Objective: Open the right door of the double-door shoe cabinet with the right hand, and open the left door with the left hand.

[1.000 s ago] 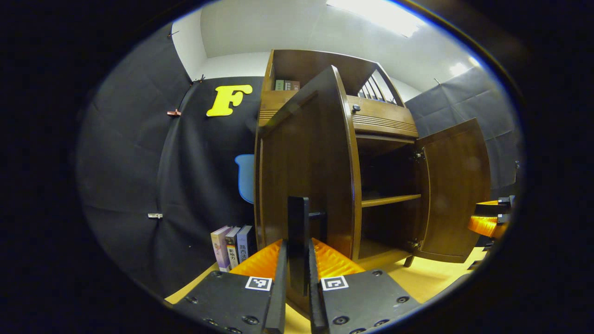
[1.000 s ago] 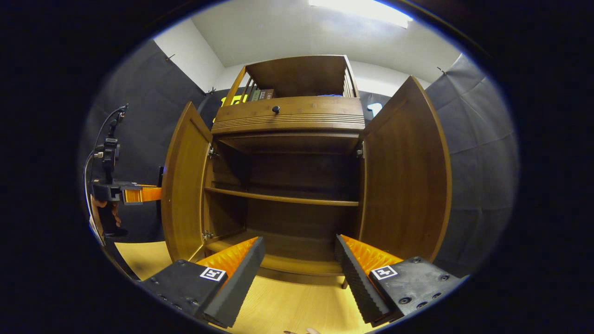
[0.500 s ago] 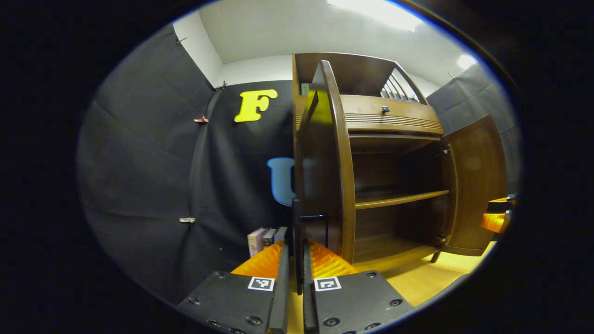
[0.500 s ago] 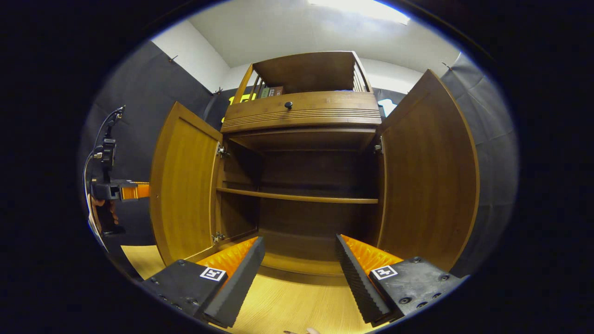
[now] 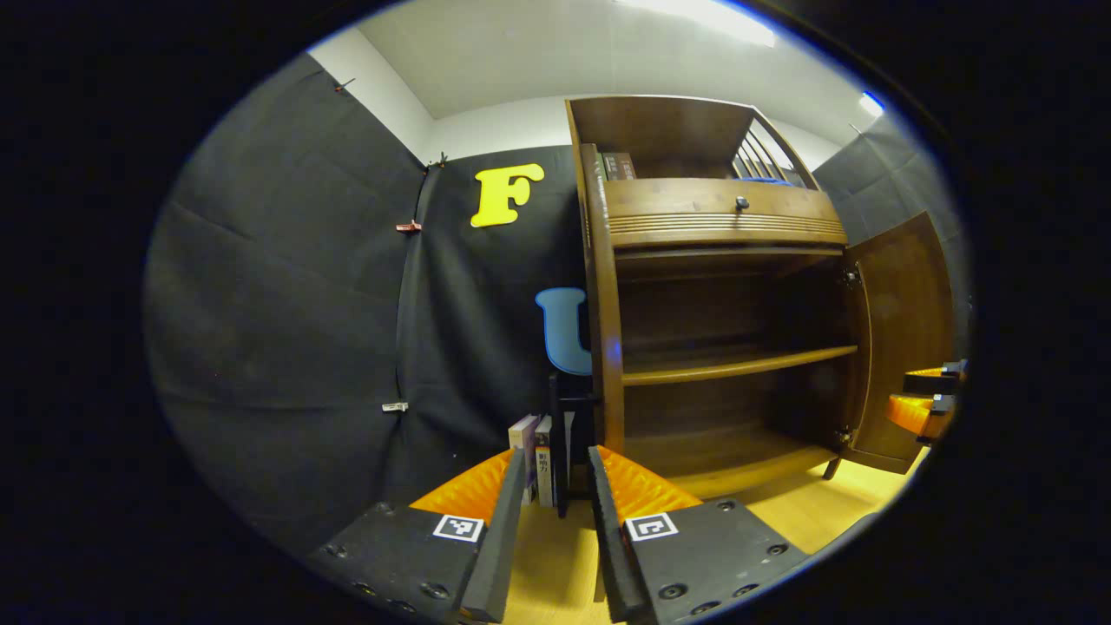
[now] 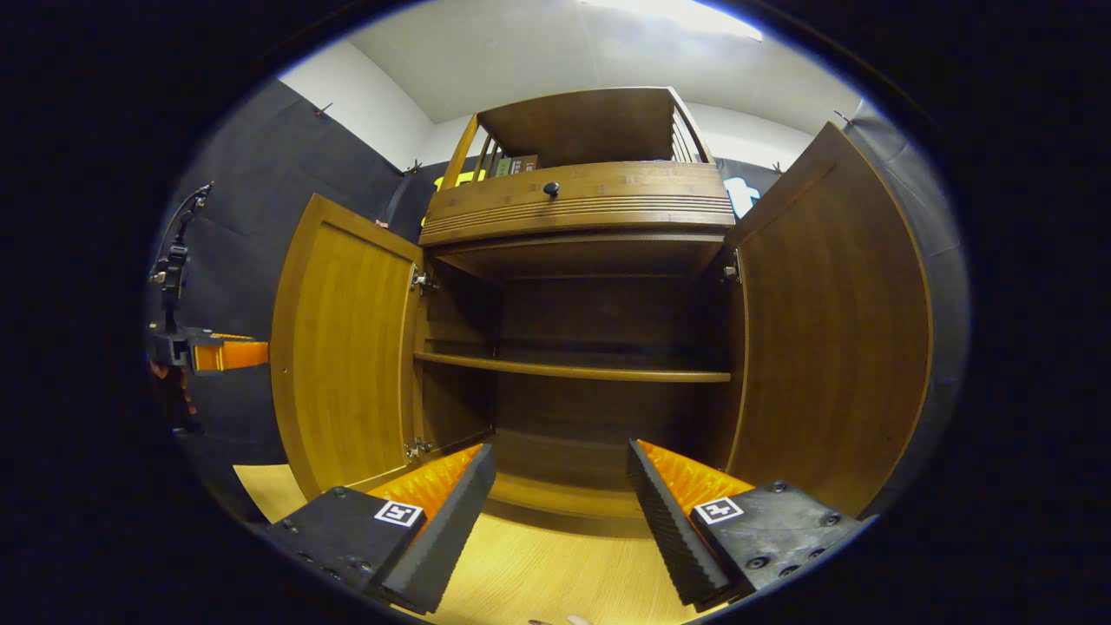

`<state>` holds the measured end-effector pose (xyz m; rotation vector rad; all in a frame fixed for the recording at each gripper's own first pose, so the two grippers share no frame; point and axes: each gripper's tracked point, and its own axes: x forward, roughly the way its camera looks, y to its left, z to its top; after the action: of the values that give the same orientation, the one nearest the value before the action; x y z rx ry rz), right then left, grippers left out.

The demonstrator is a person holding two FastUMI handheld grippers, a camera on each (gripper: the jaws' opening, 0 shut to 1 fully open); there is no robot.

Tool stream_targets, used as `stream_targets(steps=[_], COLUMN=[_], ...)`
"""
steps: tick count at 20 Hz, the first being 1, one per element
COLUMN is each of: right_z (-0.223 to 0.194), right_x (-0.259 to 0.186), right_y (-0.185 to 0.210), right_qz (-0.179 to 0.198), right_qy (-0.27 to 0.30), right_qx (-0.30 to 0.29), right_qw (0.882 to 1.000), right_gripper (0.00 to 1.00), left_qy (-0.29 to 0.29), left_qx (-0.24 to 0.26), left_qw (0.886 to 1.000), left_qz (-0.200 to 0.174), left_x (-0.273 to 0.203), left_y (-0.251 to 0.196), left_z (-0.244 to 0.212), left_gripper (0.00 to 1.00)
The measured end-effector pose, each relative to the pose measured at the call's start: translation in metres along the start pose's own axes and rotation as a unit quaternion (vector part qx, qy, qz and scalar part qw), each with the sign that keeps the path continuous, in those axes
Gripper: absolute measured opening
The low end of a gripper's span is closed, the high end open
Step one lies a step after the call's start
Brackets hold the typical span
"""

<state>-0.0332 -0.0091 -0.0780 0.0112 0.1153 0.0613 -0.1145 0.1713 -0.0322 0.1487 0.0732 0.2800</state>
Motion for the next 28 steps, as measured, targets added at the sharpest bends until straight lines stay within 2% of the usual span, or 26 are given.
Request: stream_targets(steps=[2,4,5,6,7,8,9,12,14,16,21,28], right_z=[0.000,0.007,0.014,0.021,0.029,0.036,0.040,0.060,0.068,0.073,0.081,0.082], right_x=[0.011,0.017,0.018,0.018,0.018,0.020,0.020,0.021,0.019,0.017,0.008,0.002], right_y=[0.001,0.000,0.002,0.002,0.003,0.007,0.012,0.023,0.026,0.025,0.010,-0.006], right_qz=[-0.006,-0.019,-0.024,-0.028,-0.032,-0.031,-0.023,-0.006,0.002,0.007,-0.009,-0.029], right_qy=[0.013,0.016,0.008,0.000,-0.008,-0.012,-0.013,-0.023,-0.027,-0.025,-0.033,-0.033], right_qx=[0.008,-0.009,-0.024,-0.038,-0.047,-0.051,-0.051,-0.041,-0.032,-0.028,-0.038,-0.031], right_qw=[1.000,1.000,0.999,0.999,0.998,0.998,0.998,0.999,0.999,0.999,0.999,0.999], right_gripper=[0.97,0.98,0.98,0.98,1.00,0.98,0.98,0.97,0.97,0.99,0.97,0.99], left_qy=[-0.006,-0.011,-0.012,-0.020,-0.040,-0.061,-0.072,-0.066,-0.056,-0.046,-0.027,-0.039], left_qx=[0.005,-0.007,-0.012,-0.008,-0.002,-0.006,-0.017,-0.042,-0.048,-0.054,-0.066,-0.058], left_qw=[1.000,0.999,0.998,0.999,0.999,0.998,0.997,0.993,0.992,0.991,0.991,0.989], left_qz=[-0.020,-0.053,-0.057,-0.039,-0.023,-0.013,-0.023,-0.086,-0.103,-0.111,-0.111,-0.130], left_x=[-0.001,0.003,0.003,0.010,0.010,0.005,0.005,0.009,0.017,0.025,0.041,0.041], left_y=[-0.022,-0.051,-0.062,-0.067,-0.062,-0.061,-0.073,-0.122,-0.144,-0.157,-0.173,-0.197], left_z=[0.013,0.021,0.026,0.033,0.045,0.058,0.069,0.074,0.072,0.070,0.062,0.068], left_gripper=[0.61,0.78,0.86,0.88,0.97,0.97,0.99,0.96,0.97,0.96,0.97,0.97])
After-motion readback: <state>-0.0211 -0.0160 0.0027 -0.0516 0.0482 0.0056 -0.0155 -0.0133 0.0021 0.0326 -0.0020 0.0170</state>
